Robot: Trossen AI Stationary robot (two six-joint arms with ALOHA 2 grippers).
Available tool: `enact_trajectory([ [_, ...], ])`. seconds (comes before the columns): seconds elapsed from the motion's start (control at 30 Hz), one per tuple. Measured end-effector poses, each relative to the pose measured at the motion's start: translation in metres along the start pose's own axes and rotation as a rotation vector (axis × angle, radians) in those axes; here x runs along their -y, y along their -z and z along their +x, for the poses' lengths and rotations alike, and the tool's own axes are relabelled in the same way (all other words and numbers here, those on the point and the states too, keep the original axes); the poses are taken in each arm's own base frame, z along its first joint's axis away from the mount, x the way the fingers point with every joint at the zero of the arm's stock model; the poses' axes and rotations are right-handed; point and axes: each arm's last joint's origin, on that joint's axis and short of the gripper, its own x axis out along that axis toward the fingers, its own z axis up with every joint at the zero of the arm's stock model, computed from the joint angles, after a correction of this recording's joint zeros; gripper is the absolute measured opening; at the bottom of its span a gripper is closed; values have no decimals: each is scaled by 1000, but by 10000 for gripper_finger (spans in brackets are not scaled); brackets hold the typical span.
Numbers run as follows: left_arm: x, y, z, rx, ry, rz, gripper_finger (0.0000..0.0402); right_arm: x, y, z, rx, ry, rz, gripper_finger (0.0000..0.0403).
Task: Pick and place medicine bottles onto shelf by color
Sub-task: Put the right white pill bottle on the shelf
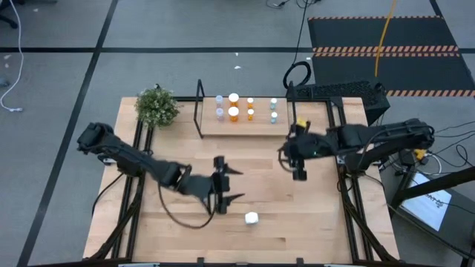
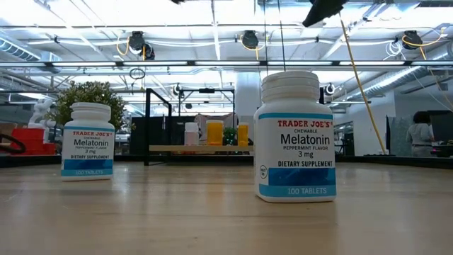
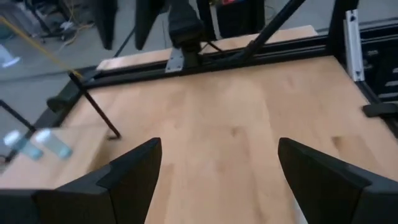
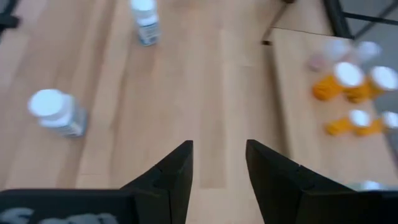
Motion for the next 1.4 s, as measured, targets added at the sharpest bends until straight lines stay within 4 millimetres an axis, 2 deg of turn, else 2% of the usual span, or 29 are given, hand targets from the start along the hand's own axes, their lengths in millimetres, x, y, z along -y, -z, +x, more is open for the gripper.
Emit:
enact_trajectory([
  [0.2,52,14,-9,-14,1,-88,324,-29,17,21,25,-73,-9,144],
  [0.33,78,33,2,-40,20,-132,324,-42,26,29,40,-106,12,144],
  [0.53,103,55,27,-11,38,-180,324,-54,32,29,23,-139,43,144],
  [0.77,110,79,50,-34,8,-152,330,-58,32,28,27,-153,29,144],
  [1.1,119,109,69,-91,9,-233,386,-59,29,29,56,-159,36,144],
  [1.23,121,119,78,-118,58,-243,377,-62,24,32,93,-166,35,144],
  [1.4,122,129,93,-90,105,-271,343,-66,20,41,115,-168,21,144],
])
